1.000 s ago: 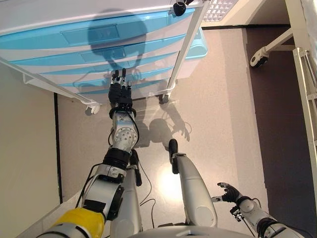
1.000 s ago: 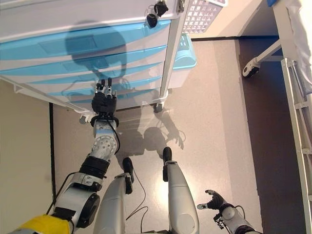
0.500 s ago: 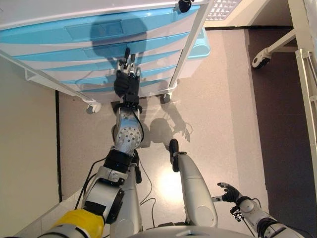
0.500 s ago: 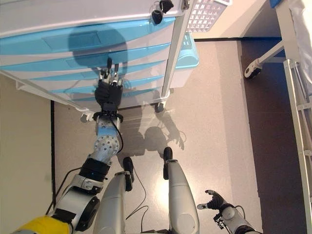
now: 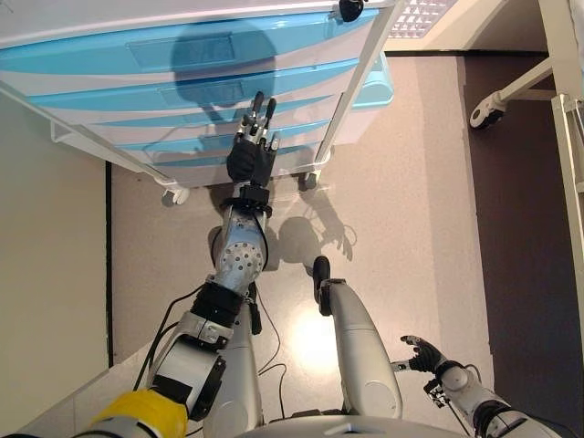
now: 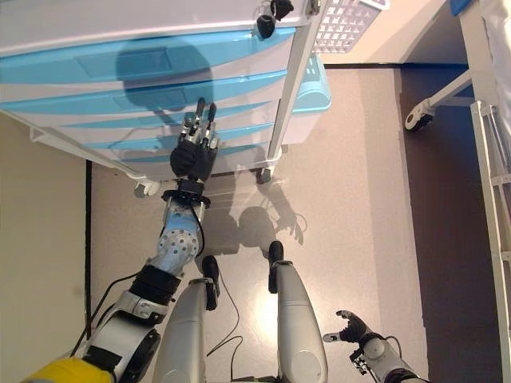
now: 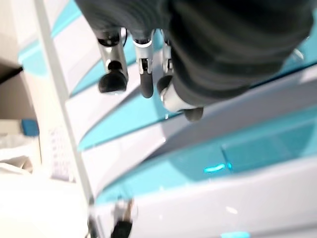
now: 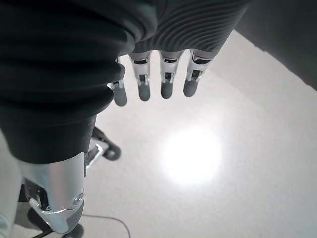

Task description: Open the drawer and pick up the medicine

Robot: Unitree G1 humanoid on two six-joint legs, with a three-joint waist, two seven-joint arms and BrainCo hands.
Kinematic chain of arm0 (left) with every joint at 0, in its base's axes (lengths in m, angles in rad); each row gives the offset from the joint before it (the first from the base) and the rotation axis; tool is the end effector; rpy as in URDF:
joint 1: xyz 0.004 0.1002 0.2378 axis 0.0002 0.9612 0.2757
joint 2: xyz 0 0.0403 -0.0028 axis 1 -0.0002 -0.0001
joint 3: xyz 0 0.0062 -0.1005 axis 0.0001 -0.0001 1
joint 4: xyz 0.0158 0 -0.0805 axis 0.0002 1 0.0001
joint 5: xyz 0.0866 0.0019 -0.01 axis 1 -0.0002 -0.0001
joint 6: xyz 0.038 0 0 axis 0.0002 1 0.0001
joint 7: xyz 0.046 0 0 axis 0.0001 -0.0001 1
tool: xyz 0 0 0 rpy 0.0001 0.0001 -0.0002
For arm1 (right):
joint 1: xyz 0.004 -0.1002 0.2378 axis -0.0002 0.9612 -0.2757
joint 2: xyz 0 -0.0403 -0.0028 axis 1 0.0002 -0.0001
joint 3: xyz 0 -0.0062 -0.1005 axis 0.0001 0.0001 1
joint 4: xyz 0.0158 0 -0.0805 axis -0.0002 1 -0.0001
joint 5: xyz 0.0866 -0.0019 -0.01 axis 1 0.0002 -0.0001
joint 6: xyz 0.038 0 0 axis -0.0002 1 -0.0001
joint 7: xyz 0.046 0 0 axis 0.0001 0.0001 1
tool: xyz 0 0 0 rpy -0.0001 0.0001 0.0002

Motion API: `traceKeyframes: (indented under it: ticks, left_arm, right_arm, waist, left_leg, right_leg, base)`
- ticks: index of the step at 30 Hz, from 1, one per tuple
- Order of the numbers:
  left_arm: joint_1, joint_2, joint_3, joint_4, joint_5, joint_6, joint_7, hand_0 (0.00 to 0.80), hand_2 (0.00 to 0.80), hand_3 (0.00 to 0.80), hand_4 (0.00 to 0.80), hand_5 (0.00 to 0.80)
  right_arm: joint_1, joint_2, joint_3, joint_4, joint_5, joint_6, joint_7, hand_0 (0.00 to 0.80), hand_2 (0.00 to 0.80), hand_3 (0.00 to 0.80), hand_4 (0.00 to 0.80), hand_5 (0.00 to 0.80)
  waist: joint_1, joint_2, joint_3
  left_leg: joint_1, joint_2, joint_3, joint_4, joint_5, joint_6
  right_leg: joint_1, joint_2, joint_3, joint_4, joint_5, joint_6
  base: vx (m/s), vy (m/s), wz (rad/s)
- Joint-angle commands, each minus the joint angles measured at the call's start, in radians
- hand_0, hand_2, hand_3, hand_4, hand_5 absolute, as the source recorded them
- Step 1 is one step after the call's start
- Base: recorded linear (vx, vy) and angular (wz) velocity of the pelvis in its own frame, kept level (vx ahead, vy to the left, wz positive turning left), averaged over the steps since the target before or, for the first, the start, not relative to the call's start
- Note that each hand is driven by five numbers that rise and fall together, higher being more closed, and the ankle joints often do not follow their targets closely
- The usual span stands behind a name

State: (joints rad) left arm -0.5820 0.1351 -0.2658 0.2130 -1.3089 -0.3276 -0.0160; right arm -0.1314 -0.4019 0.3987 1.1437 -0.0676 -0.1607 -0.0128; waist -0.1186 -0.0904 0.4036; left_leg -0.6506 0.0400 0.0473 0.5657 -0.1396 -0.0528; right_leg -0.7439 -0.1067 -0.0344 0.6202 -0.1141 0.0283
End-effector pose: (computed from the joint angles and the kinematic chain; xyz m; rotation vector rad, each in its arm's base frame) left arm 0.2784 0.1083 0.1409 -1.1109 -0.3562 -0.3497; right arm 0.1271 -0.2456 -0.0721 -0.6458 0.9003 0.1909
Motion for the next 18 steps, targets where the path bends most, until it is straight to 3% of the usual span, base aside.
traceKeyframes:
  ticks: [1,6,8,18]
  left_arm:
    - [0.024,-0.008,-0.011,-0.107,0.067,-0.002,-0.037,0.8,0.8,0.8,0.8,0.8]
    - [0.059,0.006,0.02,-0.051,0.089,-0.007,-0.015,0.8,0.8,0.8,0.8,0.8]
    - [0.092,0.019,0.049,0.013,0.125,-0.008,0.011,0.0,0.0,0.0,0.0,0.0]
    - [0.152,0.022,0.11,0.153,0.132,0.009,0.028,0.0,0.0,0.0,0.0,0.0]
  right_arm:
    - [0.041,-0.033,-0.018,0.024,0.003,0.012,-0.017,0.0,0.0,0.0,0.0,0.0]
    - [0.037,-0.031,-0.021,0.026,0.004,0.011,-0.024,0.0,0.0,0.0,0.0,0.0]
    - [0.03,-0.031,-0.025,0.033,0.006,0.014,-0.033,0.0,0.0,0.0,0.0,0.0]
    - [0.005,-0.027,-0.041,0.036,0.008,0.017,-0.066,0.0,0.0,0.0,0.0,0.0]
  waist:
    - [-0.002,0.022,-0.045]
    - [0.003,0.02,-0.042]
    - [0.005,0.019,-0.042]
    - [0.01,0.02,-0.052]
  left_leg:
    - [-0.048,-0.033,0.046,0.054,-0.027,0.089]
    - [-0.052,-0.032,0.044,0.056,-0.024,0.089]
    - [-0.052,-0.03,0.043,0.047,-0.018,0.087]
    - [-0.05,-0.025,0.047,-0.007,0.006,0.083]
  right_leg:
    - [0.007,0.026,-0.014,0.038,0.034,0.017]
    - [0.003,0.028,-0.017,0.039,0.036,0.015]
    - [0.005,0.03,-0.017,0.026,0.043,0.014]
    - [0.009,0.038,-0.015,-0.047,0.082,0.019]
  base:
    - [0.0,0.0,0.0]
    - [0.0,0.0,0.0]
    - [0.0,0.0,0.0]
    - [-0.002,0.001,0.0]
